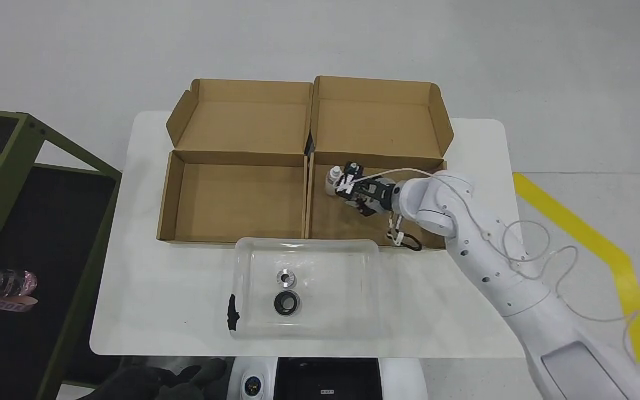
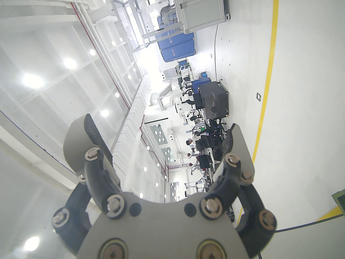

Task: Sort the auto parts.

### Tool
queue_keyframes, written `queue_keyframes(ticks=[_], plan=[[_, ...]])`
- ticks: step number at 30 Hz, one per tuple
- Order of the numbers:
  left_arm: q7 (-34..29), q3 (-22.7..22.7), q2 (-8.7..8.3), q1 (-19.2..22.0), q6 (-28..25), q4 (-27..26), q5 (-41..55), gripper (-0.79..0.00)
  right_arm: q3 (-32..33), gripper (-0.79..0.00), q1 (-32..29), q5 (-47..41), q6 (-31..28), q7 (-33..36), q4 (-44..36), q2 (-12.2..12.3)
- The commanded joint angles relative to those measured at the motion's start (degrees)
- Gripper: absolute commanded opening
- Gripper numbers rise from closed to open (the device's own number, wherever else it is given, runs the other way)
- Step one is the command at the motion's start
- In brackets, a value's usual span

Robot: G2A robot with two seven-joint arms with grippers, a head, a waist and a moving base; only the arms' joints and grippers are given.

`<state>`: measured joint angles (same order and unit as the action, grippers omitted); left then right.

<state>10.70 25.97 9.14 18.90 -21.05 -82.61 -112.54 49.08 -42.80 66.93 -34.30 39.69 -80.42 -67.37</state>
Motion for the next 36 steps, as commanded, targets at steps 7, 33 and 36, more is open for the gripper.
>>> queue_keyframes(ticks=[7,33,36], plan=[[0.0,0.0,0.0,0.0,0.0,0.0,0.0,0.0,4.0,-0.425,-2.0,-1.7,0.2,-1.2,-4.2,0.9],[0.0,0.0,0.0,0.0,0.0,0.0,0.0,0.0,11.4,-0.409,-21.4,-0.2,-2.5,-8.0,-32.4,4.2],[0.0,0.0,0.0,0.0,0.0,0.0,0.0,0.0,9.9,-0.413,-22.2,0.3,-3.4,-8.6,-34.1,4.2]])
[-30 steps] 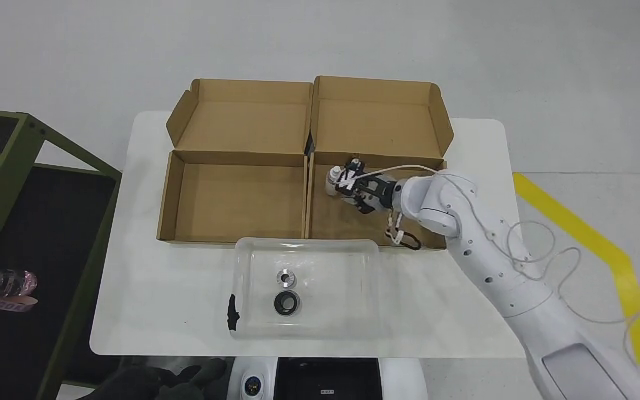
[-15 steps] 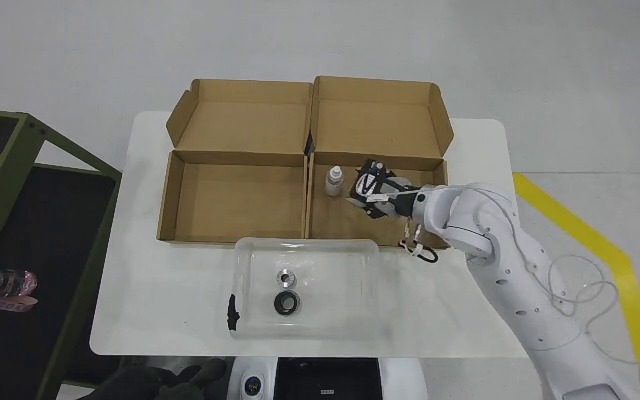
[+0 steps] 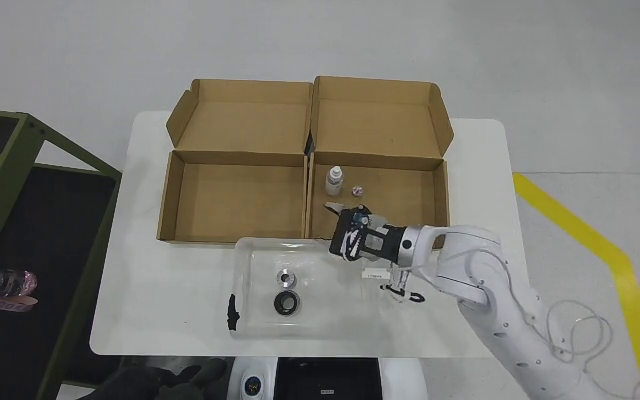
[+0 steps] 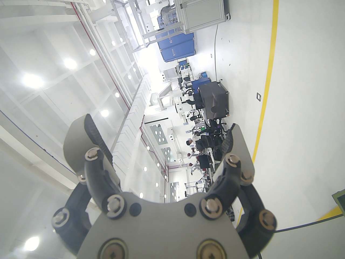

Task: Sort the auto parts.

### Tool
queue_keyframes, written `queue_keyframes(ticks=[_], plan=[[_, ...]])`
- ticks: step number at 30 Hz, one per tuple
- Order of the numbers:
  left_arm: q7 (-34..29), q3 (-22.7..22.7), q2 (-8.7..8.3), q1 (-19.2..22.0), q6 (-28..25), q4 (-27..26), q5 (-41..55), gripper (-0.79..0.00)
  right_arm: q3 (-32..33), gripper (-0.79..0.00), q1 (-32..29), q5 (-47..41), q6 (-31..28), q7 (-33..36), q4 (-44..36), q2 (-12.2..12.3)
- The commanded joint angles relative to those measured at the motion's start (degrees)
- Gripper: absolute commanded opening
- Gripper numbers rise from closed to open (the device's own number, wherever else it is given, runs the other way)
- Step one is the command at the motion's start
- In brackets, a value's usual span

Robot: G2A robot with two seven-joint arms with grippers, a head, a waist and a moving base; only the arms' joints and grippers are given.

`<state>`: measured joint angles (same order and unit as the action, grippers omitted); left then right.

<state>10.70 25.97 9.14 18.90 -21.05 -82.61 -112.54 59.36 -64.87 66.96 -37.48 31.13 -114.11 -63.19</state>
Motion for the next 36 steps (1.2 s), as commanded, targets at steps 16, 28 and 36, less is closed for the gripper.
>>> queue_keyframes(ticks=[16,28,36], plan=[[0.0,0.0,0.0,0.0,0.0,0.0,0.0,0.0,-10.7,-0.4,1.4,8.2,-2.2,-0.8,0.7,-1.3],[0.0,0.0,0.0,0.0,0.0,0.0,0.0,0.0,-16.1,-0.419,4.4,10.2,-1.8,-1.5,5.8,-2.9],[0.0,0.0,0.0,0.0,0.0,0.0,0.0,0.0,-17.0,-0.422,5.2,11.2,-1.4,-1.0,8.3,-3.4]])
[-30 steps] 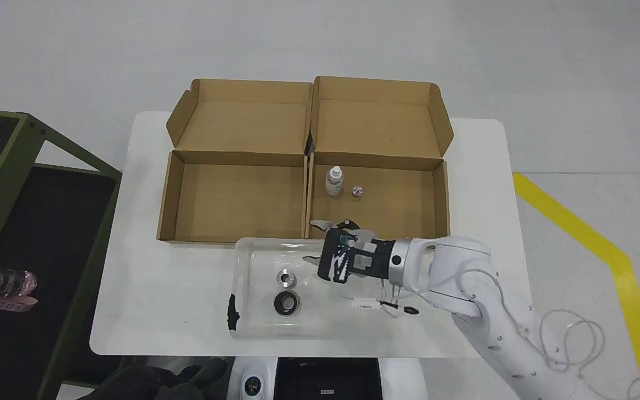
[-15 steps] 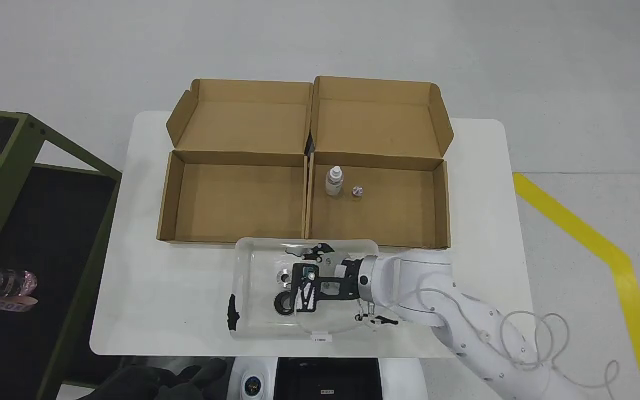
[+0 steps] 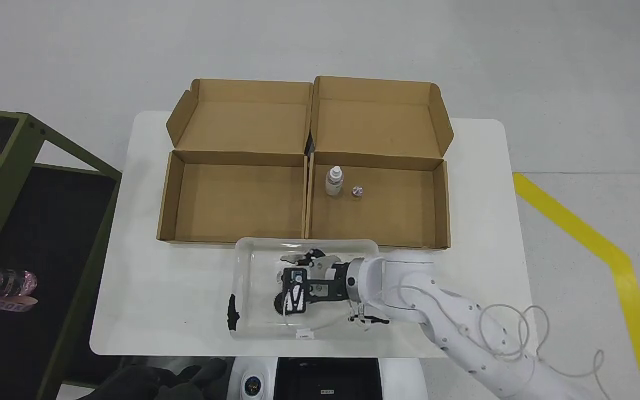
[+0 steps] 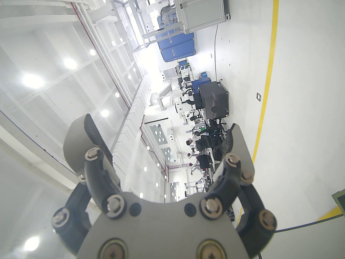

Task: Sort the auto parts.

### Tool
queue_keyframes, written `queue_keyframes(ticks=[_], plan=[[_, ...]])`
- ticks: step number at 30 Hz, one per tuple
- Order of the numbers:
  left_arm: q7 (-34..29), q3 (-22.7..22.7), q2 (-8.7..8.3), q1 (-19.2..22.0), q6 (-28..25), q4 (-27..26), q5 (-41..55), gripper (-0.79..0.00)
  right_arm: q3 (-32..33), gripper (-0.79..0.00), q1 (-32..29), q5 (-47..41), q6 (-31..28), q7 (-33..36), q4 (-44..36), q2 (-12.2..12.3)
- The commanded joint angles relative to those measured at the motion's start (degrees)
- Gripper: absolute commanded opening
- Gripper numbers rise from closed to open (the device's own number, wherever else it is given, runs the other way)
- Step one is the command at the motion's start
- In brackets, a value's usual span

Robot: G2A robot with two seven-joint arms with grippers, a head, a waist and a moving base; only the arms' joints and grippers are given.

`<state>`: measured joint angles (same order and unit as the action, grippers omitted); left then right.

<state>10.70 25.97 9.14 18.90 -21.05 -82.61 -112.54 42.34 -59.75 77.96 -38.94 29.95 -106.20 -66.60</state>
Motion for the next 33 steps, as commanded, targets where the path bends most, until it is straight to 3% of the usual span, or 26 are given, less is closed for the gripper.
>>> queue_keyframes(ticks=[1,33], plan=[[0.0,0.0,0.0,0.0,0.0,0.0,0.0,0.0,0.0,-0.422,0.2,0.3,0.0,0.3,0.6,-0.1],[0.0,0.0,0.0,0.0,0.0,0.0,0.0,0.0,-3.9,-0.431,2.9,-0.4,-1.1,1.1,7.3,-2.3]])
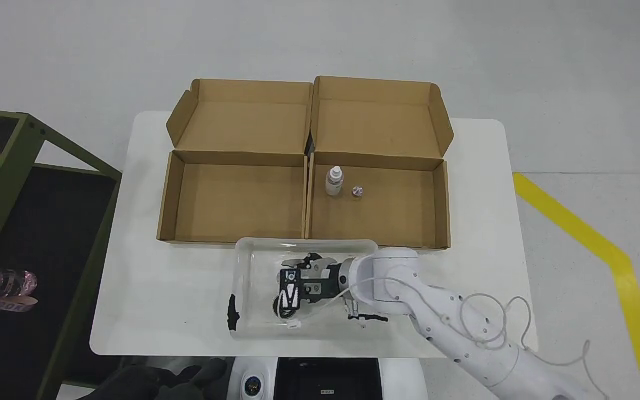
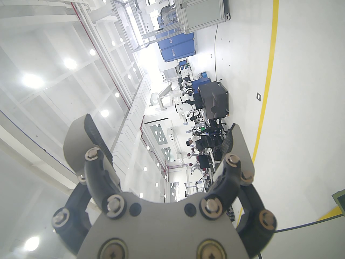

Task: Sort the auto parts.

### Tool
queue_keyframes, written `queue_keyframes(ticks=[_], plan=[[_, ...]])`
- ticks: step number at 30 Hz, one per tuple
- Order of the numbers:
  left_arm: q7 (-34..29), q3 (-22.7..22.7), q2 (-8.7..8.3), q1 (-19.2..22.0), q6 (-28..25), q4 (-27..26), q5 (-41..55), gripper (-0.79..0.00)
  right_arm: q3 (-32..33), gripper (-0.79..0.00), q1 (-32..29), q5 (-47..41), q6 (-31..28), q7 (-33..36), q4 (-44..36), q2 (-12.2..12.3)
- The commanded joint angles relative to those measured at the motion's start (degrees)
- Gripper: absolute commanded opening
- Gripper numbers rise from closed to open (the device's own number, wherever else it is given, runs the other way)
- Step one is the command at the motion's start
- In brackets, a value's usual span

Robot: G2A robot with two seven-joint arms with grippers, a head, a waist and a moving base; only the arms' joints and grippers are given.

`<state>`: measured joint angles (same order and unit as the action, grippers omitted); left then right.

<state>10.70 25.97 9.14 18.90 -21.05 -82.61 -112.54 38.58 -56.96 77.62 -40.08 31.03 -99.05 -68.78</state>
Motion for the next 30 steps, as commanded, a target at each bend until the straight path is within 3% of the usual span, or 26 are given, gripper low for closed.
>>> queue_keyframes(ticks=[1,30], plan=[[0.0,0.0,0.0,0.0,0.0,0.0,0.0,0.0,-0.3,-0.431,0.2,-0.1,0.1,0.0,0.3,-0.2],[0.0,0.0,0.0,0.0,0.0,0.0,0.0,0.0,-4.1,-0.453,4.1,-0.3,0.5,-2.2,8.8,-3.4]])
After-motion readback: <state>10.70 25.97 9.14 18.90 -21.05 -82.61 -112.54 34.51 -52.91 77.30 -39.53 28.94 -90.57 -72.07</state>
